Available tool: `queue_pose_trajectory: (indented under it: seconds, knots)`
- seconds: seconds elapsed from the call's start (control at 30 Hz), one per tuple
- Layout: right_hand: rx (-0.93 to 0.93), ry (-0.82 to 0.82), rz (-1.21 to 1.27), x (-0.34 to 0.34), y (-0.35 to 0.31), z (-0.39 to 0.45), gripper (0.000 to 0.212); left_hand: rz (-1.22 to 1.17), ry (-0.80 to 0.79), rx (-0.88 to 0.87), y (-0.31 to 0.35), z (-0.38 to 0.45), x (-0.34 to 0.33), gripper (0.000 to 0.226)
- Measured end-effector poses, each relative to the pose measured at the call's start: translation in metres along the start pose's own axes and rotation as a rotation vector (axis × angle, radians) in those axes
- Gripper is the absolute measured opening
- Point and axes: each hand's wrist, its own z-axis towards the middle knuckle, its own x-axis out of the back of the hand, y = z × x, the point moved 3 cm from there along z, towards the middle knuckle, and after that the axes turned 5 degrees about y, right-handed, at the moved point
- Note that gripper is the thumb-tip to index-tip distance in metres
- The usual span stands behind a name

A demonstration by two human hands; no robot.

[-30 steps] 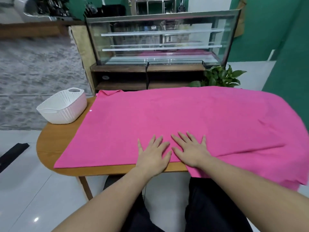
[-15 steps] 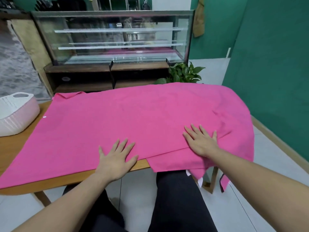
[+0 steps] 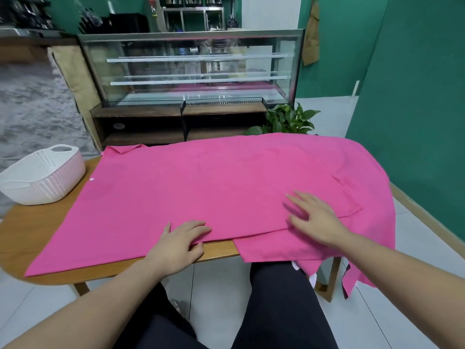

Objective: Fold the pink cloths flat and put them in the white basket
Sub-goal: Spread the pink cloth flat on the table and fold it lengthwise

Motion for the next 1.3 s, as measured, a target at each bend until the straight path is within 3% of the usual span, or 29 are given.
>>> queue_pose_trajectory:
  seconds: [0.07, 0.17, 0.4, 0.53, 0.67, 0.87, 0.93, 1.0, 1.07, 1.23, 1.3]
  knots:
    - [0.247, -0.097, -0.063, -0.006, -0.022, -0.007, 0.071, 0.04, 0.059, 0.031, -0.015, -0.008, 0.007, 0.068]
    - [0.361, -0.154, -0.137, -0.018, -0.04, -0.007, 0.07, 0.119, 0.144, 0.14, -0.037, -0.021, 0.016, 0.06]
    - [0.138, -0.048, -0.342, -0.008, -0.047, 0.025, 0.063, 0.133, 0.218, 0.371, -0.075, -0.038, 0.038, 0.058]
    - [0.002, 0.043, -0.201, 0.008, -0.032, 0.032, 0.049, 0.188, 0.267, 0.344, -0.079, -0.034, 0.048, 0.058]
    - [0.096, 0.165, -0.322, 0.033, -0.038, 0.029, 0.03, 0.257, 0.308, 0.326, -0.077, -0.032, 0.066, 0.058]
    - [0.291, 0.097, -0.341, 0.057, -0.05, 0.021, 0.041, 0.297, 0.181, 0.264, -0.078, -0.044, 0.081, 0.051]
    - [0.392, 0.115, -0.357, 0.061, -0.051, 0.016, 0.058, 0.343, 0.136, 0.187, -0.077, -0.053, 0.084, 0.047]
    - [0.431, 0.008, -0.396, 0.061, -0.048, 0.013, 0.068, 0.372, 0.108, 0.116, -0.074, -0.062, 0.086, 0.06]
    - [0.433, -0.129, -0.488, 0.06, -0.046, 0.012, 0.056, 0.372, 0.081, 0.095, -0.075, -0.064, 0.085, 0.066]
    - [0.384, -0.157, -0.54, 0.059, -0.043, 0.012, 0.022, 0.326, 0.048, 0.166, -0.074, -0.059, 0.085, 0.022]
    - [0.355, -0.221, -0.542, 0.059, -0.046, 0.01, 0.011, 0.303, -0.024, 0.204, -0.069, -0.062, 0.085, 0.022]
